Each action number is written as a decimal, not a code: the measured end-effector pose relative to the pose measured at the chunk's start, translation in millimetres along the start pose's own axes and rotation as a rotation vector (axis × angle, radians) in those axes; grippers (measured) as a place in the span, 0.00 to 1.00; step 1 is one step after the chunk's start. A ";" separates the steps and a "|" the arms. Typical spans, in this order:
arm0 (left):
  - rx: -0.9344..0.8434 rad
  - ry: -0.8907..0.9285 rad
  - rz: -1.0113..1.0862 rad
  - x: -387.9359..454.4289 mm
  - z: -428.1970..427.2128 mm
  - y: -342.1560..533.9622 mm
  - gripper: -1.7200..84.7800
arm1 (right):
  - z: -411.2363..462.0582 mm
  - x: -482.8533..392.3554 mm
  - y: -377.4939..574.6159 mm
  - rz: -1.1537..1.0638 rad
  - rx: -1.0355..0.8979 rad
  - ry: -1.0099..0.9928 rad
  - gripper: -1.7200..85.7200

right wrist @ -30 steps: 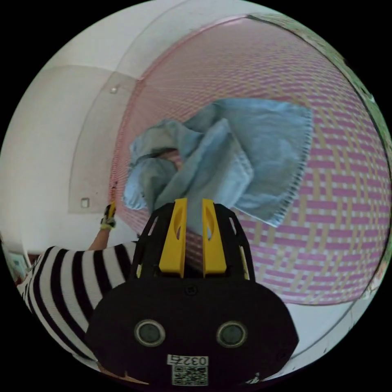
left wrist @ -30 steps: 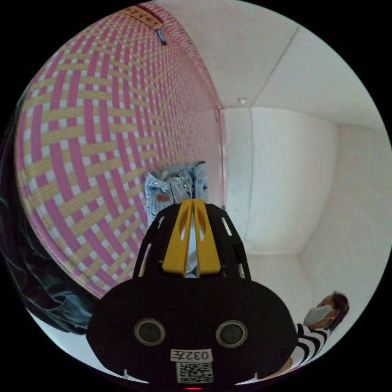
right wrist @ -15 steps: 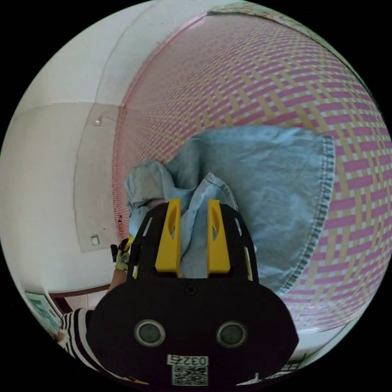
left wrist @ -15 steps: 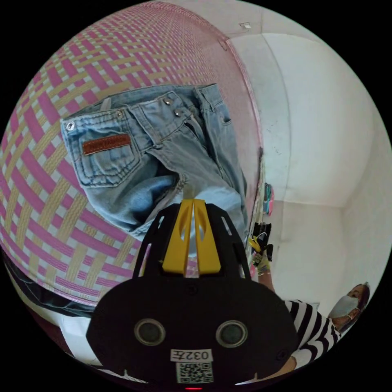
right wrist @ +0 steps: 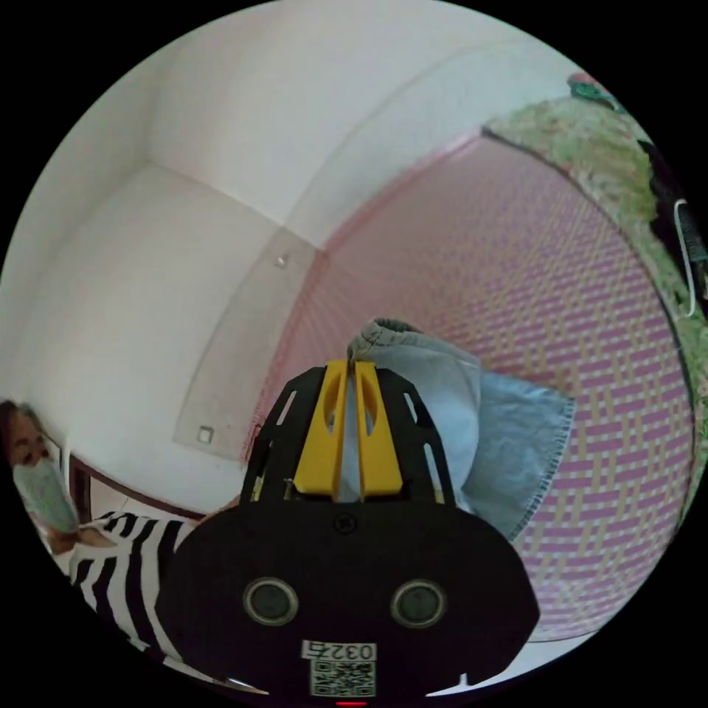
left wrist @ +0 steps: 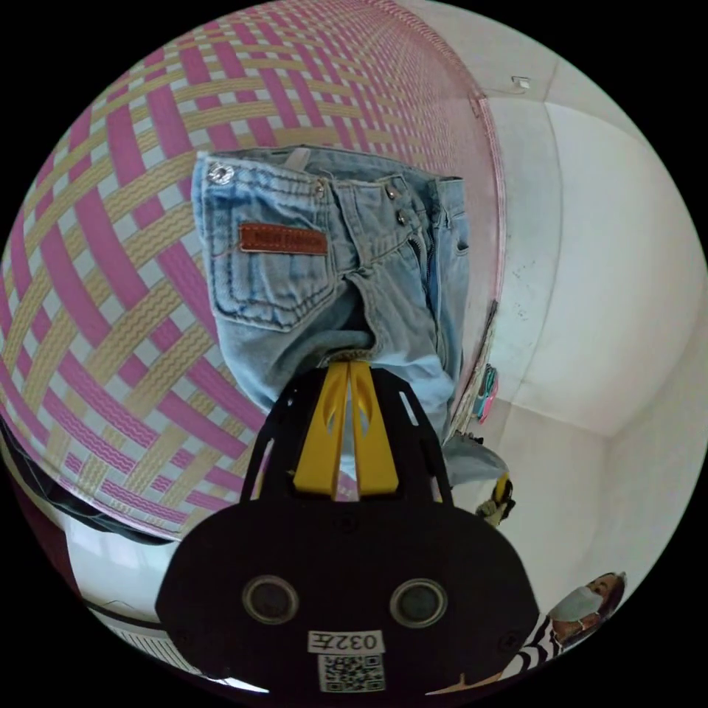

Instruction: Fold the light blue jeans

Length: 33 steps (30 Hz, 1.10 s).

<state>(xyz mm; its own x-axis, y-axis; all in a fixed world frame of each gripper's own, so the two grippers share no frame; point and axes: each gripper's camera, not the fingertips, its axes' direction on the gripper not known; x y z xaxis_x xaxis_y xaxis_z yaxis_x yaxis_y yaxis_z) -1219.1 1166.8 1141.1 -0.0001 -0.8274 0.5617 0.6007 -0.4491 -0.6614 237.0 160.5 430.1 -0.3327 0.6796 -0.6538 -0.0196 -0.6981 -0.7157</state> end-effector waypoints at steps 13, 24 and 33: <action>-0.171 -0.024 0.059 21.4 6.4 -22.7 0.01 | -120.5 173.1 228.7 0.646 0.044 0.193 0.01; -0.171 -0.154 0.045 36.9 -10.4 -15.4 0.01 | -109.2 177.4 221.3 0.538 0.083 0.620 0.10; -0.147 -0.229 0.082 41.4 -19.8 3.9 0.01 | -35.0 212.0 153.1 0.427 -0.067 0.422 0.10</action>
<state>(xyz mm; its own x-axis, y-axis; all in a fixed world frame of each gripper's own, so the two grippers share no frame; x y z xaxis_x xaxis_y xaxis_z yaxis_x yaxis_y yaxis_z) -1232.5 1124.1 1151.9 0.2341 -0.7727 0.5900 0.4688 -0.4419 -0.7648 196.5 205.6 173.3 0.1050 0.3824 -0.9180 0.0970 -0.9226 -0.3733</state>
